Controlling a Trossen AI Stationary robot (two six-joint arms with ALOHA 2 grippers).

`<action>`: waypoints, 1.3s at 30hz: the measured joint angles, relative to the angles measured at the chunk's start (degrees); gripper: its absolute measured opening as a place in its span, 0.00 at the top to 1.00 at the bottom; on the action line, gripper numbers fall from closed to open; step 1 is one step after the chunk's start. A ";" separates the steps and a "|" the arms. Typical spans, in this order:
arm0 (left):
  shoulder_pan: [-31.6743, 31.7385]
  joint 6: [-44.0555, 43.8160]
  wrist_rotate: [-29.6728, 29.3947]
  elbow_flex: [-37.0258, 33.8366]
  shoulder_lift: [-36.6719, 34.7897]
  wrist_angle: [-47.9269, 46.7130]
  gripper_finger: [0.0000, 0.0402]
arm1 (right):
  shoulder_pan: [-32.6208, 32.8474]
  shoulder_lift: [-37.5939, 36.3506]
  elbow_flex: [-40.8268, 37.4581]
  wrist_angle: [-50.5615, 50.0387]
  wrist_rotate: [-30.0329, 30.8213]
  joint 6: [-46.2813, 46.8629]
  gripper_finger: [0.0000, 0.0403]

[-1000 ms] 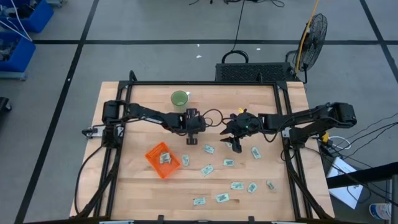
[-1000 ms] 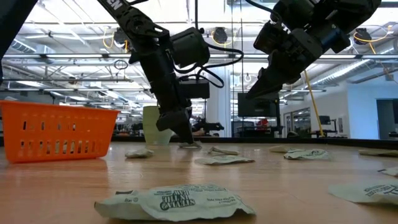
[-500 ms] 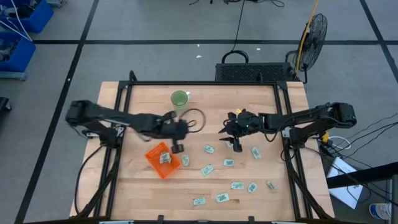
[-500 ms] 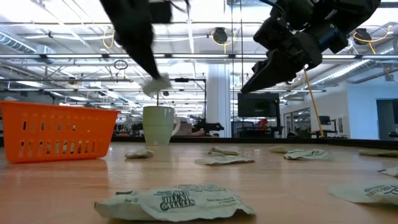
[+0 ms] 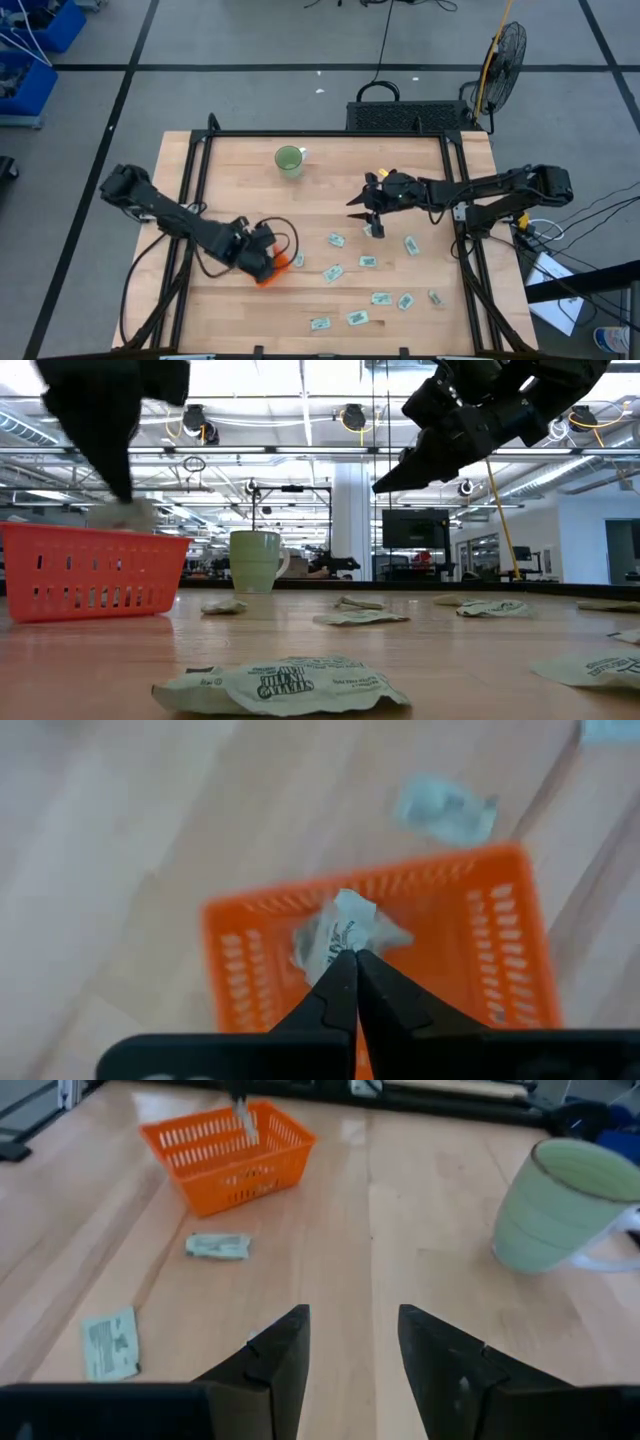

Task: Pick and place Stevia / Truvia into bins
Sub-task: Put the stevia packet into the orange basket

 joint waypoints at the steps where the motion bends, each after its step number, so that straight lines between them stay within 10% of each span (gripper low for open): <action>1: -0.22 -0.81 1.02 -0.89 0.80 0.14 0.95 | 0.00 0.00 0.00 0.73 0.00 0.00 0.64; 19: 2.94 6.62 -1.50 2.59 2.60 0.11 0.79 | 2.30 1.99 1.08 3.40 -10.58 -2.17 0.64; 39: 11.93 33.63 -10.08 8.32 2.46 12.86 0.79 | 3.10 28.39 3.87 11.28 -7.25 9.18 0.64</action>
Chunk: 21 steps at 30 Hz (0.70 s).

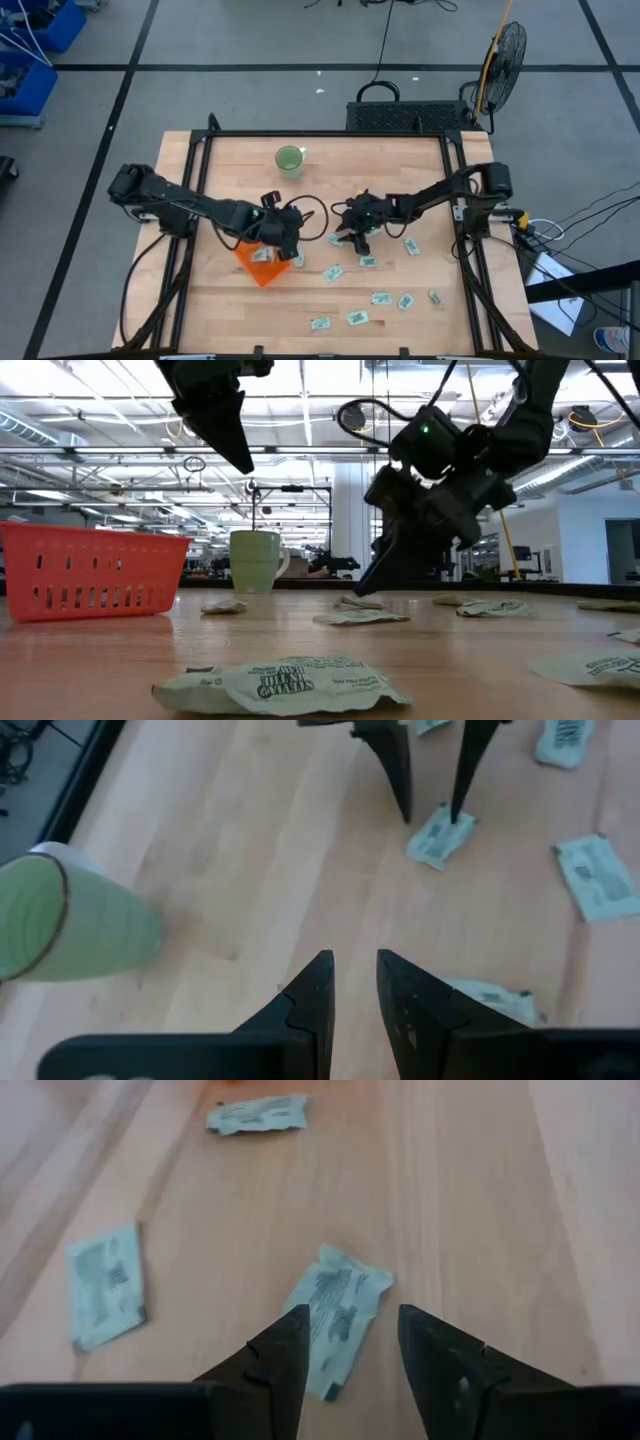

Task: Pick and place Stevia / Truvia into bins
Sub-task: Put the stevia packet into the orange basket

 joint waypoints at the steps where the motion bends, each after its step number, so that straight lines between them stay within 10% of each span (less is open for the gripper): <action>1: 0.27 0.48 -0.04 0.00 0.00 0.13 0.79 | 0.00 0.53 0.02 0.36 -0.01 0.80 0.64; 21: 2.27 -12.02 0.11 0.00 0.00 4.54 0.79 | -0.44 1.09 -0.07 5.51 0.44 -4.43 0.98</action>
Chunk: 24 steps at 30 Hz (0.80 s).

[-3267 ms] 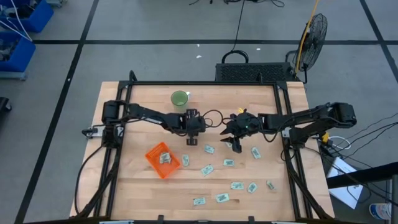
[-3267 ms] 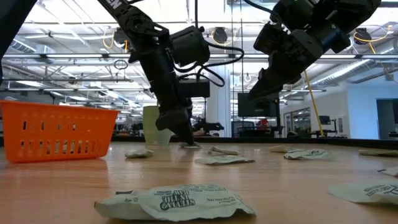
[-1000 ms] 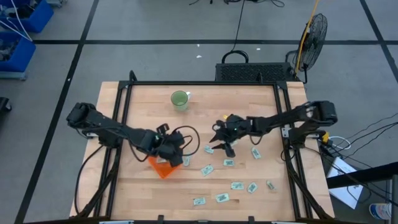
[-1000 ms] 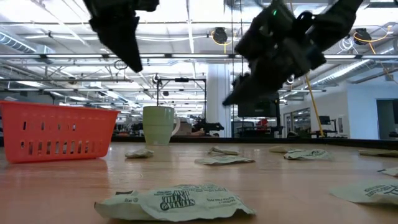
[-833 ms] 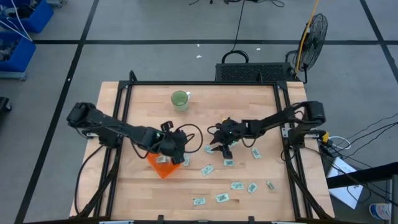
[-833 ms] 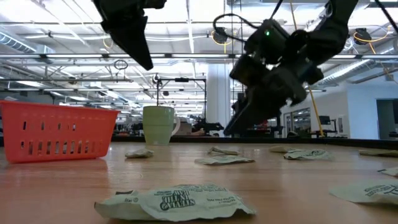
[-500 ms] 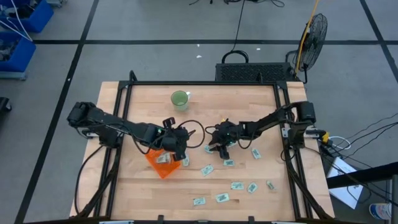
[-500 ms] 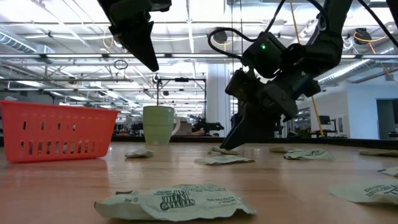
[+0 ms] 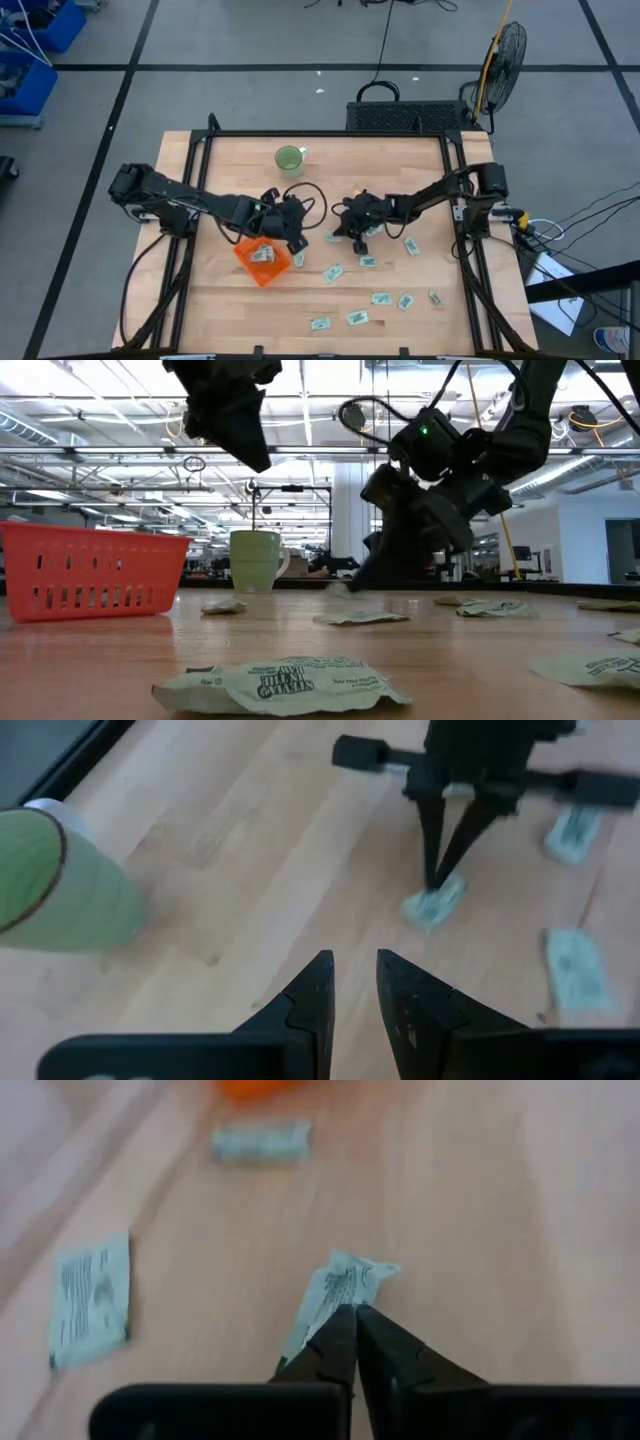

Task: Pick and place Stevia / Truvia into bins
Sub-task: Put the stevia packet into the orange basket

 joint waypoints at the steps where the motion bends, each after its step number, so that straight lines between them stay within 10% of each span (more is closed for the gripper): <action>1: 0.06 -0.04 0.12 0.00 0.00 0.98 0.79 | 0.02 -0.31 0.03 1.32 1.41 0.10 0.98; 10: 1.46 13.37 4.09 0.00 0.00 4.72 0.79 | 0.16 -2.92 0.04 9.80 5.74 -4.48 0.99; 24: 5.90 6.64 13.94 0.00 0.00 5.67 0.79 | 4.37 -2.88 0.04 21.29 10.70 -18.96 1.00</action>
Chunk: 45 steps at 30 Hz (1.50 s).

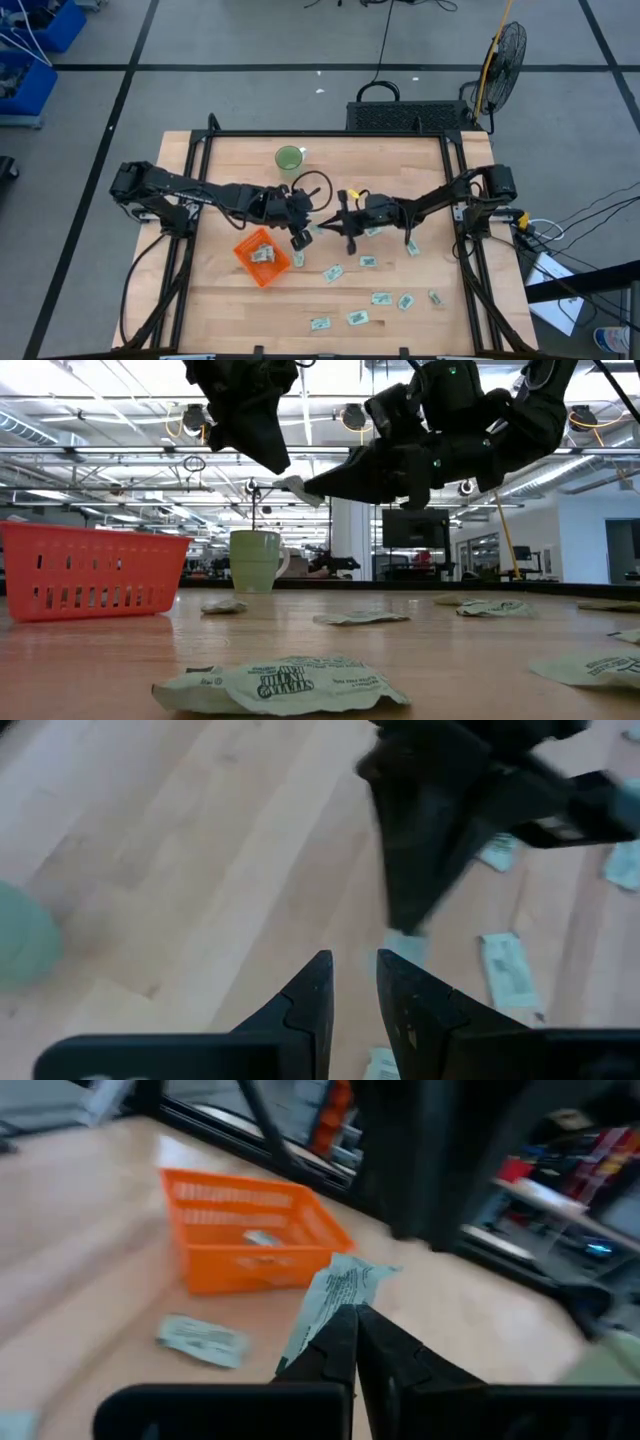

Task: Pick and place Stevia / Truvia into bins
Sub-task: Put the stevia packet into the orange basket

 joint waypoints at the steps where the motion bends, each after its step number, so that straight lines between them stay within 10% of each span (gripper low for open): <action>1: 0.04 -0.64 1.05 0.00 0.00 0.28 0.79 | 0.14 0.00 0.00 0.17 1.71 -0.83 1.00; 17: 0.04 5.24 -0.86 0.00 0.00 0.45 0.77 | 1.05 -0.02 0.00 4.77 5.27 -7.60 1.00; 31: 0.26 6.57 -3.90 0.00 0.00 -2.62 0.53 | 1.16 -0.02 0.00 5.56 5.25 -8.31 1.00; 45: 0.15 8.38 -1.09 0.00 0.00 0.23 0.57 | 1.16 -0.02 0.00 6.12 5.58 -7.85 1.00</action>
